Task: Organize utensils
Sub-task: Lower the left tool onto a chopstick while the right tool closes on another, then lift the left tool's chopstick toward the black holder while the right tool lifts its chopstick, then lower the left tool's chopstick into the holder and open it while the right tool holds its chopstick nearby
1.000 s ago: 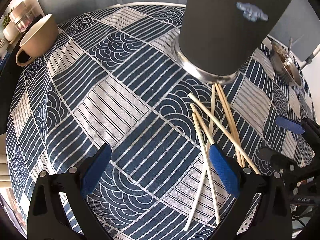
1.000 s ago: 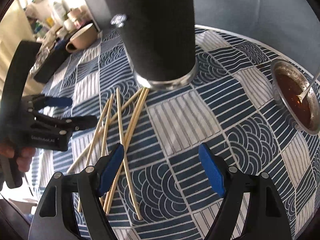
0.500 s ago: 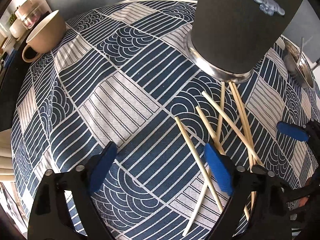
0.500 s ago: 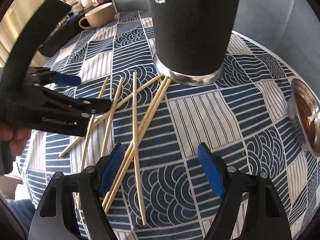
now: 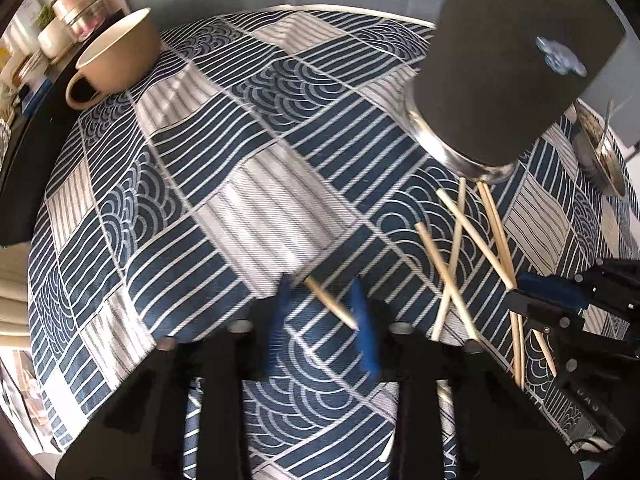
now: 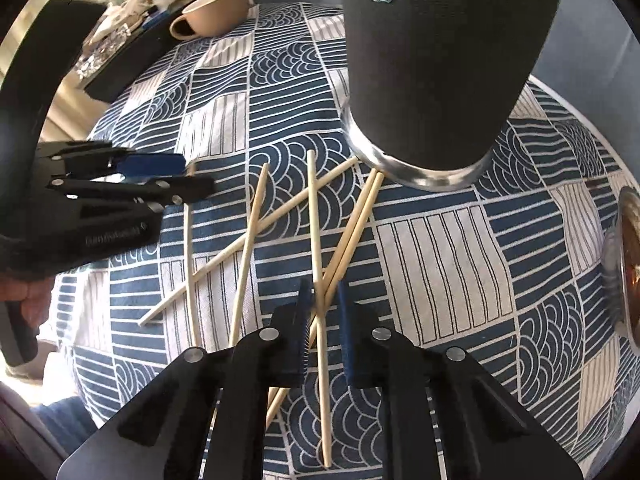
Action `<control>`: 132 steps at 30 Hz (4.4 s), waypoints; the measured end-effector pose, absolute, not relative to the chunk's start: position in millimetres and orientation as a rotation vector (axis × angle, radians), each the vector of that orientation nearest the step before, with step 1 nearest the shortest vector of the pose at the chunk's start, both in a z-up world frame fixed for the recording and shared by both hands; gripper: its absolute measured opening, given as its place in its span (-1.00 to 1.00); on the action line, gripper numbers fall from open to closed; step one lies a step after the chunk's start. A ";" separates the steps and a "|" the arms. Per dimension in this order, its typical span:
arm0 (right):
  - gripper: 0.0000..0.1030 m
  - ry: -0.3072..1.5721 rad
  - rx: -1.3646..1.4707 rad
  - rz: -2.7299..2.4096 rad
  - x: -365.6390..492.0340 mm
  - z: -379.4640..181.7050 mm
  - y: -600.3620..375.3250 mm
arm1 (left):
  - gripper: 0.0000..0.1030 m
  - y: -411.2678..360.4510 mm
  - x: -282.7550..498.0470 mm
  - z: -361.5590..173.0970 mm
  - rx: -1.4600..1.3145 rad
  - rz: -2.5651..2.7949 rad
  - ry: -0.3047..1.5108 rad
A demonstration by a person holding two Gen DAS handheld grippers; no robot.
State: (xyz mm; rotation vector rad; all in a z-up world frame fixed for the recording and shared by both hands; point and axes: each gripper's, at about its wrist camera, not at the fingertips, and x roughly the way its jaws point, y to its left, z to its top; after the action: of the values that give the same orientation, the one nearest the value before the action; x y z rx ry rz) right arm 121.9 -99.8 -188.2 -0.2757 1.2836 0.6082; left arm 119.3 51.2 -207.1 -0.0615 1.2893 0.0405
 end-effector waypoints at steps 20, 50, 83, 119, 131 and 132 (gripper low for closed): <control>-0.90 1.287 0.064 0.613 123.8 -164.9 -145.8 | -0.92 95.0 91.4 -193.9 -0.364 -0.015 1.375; -0.90 0.985 0.236 0.739 114.5 -58.3 -154.9 | -0.93 46.2 98.2 -40.1 -0.217 -0.296 1.084; -0.85 0.595 0.272 0.565 162.2 3.9 -206.3 | -0.93 9.7 201.1 109.0 -0.109 -0.325 0.775; -0.63 1.330 0.334 0.141 259.5 -181.8 -216.5 | -0.92 -0.1 257.7 -20.2 -0.082 -0.386 1.018; -0.48 1.438 0.218 0.005 283.6 -201.2 -194.9 | -0.92 13.1 255.3 -35.9 -0.123 -0.428 1.030; -0.49 1.438 0.216 -0.003 283.5 -201.3 -194.4 | -0.92 13.1 255.1 -36.8 -0.120 -0.425 1.030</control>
State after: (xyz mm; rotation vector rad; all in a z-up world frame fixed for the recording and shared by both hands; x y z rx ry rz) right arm 283.5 -194.4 -201.3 0.2160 1.4382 -0.0029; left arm 255.1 13.1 -36.8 -0.1198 1.0296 -0.4254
